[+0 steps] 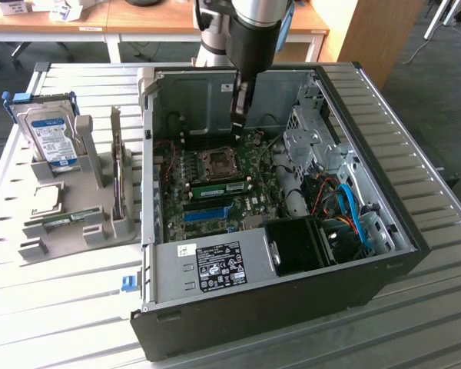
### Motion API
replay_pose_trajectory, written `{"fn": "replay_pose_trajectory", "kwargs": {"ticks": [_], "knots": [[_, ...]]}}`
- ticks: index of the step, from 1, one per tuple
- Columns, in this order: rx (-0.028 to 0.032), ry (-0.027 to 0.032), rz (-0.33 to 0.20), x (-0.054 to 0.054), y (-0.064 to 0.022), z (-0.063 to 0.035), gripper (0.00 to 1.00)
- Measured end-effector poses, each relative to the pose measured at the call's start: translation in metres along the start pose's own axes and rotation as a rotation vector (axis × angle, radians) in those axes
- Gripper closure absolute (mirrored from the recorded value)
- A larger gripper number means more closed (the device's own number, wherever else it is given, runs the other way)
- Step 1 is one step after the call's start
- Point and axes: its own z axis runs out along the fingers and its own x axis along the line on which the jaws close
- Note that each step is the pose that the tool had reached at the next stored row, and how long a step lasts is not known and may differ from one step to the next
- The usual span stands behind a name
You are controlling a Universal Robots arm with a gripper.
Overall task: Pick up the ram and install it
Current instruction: 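Press down the ram until it locks into place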
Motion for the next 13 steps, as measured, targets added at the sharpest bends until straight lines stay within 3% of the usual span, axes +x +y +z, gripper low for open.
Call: {"fn": "replay_pose_trajectory", "kwargs": {"ticks": [13], "knots": [[0.0144,-0.0093,0.232,0.0001,-0.0001,0.0016,0.89]]}}
